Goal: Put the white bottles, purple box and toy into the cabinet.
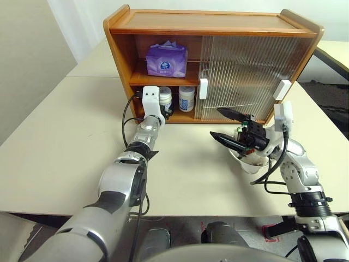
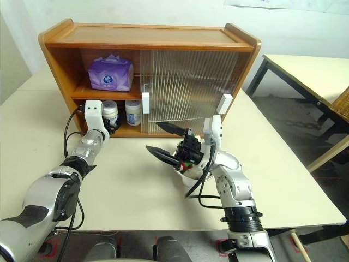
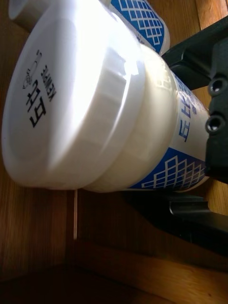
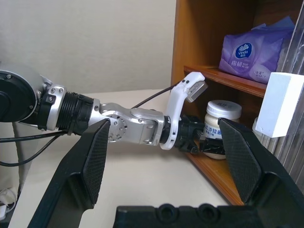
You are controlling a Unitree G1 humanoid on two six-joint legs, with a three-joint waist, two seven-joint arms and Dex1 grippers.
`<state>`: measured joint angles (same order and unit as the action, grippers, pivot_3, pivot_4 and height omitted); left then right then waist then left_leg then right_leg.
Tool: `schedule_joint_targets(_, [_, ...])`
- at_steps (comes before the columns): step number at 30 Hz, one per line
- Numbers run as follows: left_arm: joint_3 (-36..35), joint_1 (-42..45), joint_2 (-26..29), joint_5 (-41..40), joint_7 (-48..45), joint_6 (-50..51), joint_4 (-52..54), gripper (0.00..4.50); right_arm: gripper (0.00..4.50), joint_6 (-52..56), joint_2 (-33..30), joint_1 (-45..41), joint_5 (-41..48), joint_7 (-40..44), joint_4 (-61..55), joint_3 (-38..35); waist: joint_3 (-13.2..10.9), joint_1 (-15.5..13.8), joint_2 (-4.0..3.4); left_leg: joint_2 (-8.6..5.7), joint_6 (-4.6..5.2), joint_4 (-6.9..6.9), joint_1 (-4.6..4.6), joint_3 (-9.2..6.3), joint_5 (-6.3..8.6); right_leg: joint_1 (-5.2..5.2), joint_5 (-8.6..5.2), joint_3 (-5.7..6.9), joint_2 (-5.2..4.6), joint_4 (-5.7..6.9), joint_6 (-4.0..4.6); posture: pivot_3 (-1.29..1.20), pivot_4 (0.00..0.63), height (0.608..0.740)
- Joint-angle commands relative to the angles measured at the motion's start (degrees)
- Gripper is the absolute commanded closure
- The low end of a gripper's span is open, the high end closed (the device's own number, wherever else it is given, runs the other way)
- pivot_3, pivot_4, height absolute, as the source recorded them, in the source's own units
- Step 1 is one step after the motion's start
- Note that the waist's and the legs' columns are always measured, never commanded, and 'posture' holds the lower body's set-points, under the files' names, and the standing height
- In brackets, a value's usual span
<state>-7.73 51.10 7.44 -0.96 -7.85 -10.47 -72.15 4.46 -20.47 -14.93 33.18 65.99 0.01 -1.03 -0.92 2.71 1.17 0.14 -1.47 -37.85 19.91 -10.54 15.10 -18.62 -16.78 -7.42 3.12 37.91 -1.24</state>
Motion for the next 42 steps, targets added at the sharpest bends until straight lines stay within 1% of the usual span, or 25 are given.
schedule_joint_targets(1, [0.17,0.32,-0.01,0.55,0.08,0.72,-1.12,1.35,0.0,-0.65,0.05,-0.08,-0.49,0.1,-0.32,0.43,0.0,0.0,0.0,0.0,0.0,0.0,0.0,0.0,0.0,0.0,0.0,0.0,0.0,0.0,0.0,-0.13,0.0,0.74])
schedule_joint_targets(3, [-0.11,0.31,-0.08,0.47,-0.13,0.77,-1.12,1.35,0.0,-0.7,0.09,-0.26,-0.55,0.14,-0.14,0.45,0.0,0.01,0.0,0.0,0.0,0.0,0.0,0.0,0.0,0.0,0.0,0.0,0.0,0.0,0.01,-0.13,0.0,0.74])
schedule_joint_targets(5, [-0.37,0.28,-0.16,0.24,-0.45,0.67,-1.09,0.59,0.0,-0.79,0.13,-0.41,-0.6,0.16,0.03,0.49,0.0,0.02,0.0,0.0,0.0,0.0,-0.01,0.0,0.0,0.0,0.0,0.0,0.0,0.0,0.01,-0.13,0.0,0.74])
schedule_joint_targets(7, [-0.58,0.18,-0.23,0.02,-0.93,0.37,-1.01,0.01,0.0,-0.9,0.18,-0.48,-0.63,0.15,0.14,0.57,0.0,0.0,0.0,0.0,0.0,0.0,-0.01,0.0,0.0,0.0,0.01,0.0,0.0,0.0,0.01,-0.13,0.0,0.74])
schedule_joint_targets(18, [-1.48,-0.8,-0.1,-1.31,-2.08,-1.32,0.86,0.01,0.0,-0.94,0.29,-0.1,-0.59,-0.19,-0.14,0.56,0.0,-0.02,0.0,0.0,0.0,-0.04,-0.02,0.0,0.0,0.03,0.02,0.0,0.0,0.01,0.02,-0.12,0.0,0.74])
schedule_joint_targets(24, [-1.14,-4.07,-0.41,-1.86,-3.17,-2.12,4.99,0.01,0.0,-1.01,0.25,0.22,-0.56,-0.3,-0.29,0.48,0.0,-0.02,0.0,0.0,0.0,-0.03,-0.02,0.0,0.0,0.03,0.02,0.0,0.0,0.01,0.02,-0.12,0.0,0.74])
schedule_joint_targets(30, [0.07,-10.79,-0.95,-2.37,-4.81,-0.4,15.23,0.01,0.0,-1.28,0.54,-0.62,-0.79,-0.29,0.52,0.69,0.0,-0.03,0.0,-0.01,0.0,-0.04,-0.02,0.0,0.0,0.03,0.1,0.01,0.0,0.0,0.16,-0.11,0.0,0.74])
schedule_joint_targets(39, [1.19,-20.09,-0.93,-3.54,-5.67,7.19,32.42,0.01,0.0,-1.22,0.42,-0.24,-0.79,0.04,0.24,0.7,0.0,-0.04,0.0,-0.01,0.01,-0.06,-0.03,0.0,0.0,0.05,0.12,0.02,0.0,0.01,0.2,-0.11,0.0,0.74])
schedule_joint_targets(42, [2.6,-23.87,-0.98,-4.44,-8.71,10.69,38.71,0.01,0.0,-1.13,0.31,-0.13,-0.82,0.07,0.21,0.71,0.0,-0.06,0.0,-0.01,0.01,-0.06,-0.04,0.0,0.0,0.05,0.14,0.02,0.0,0.02,0.25,-0.11,0.0,0.74])
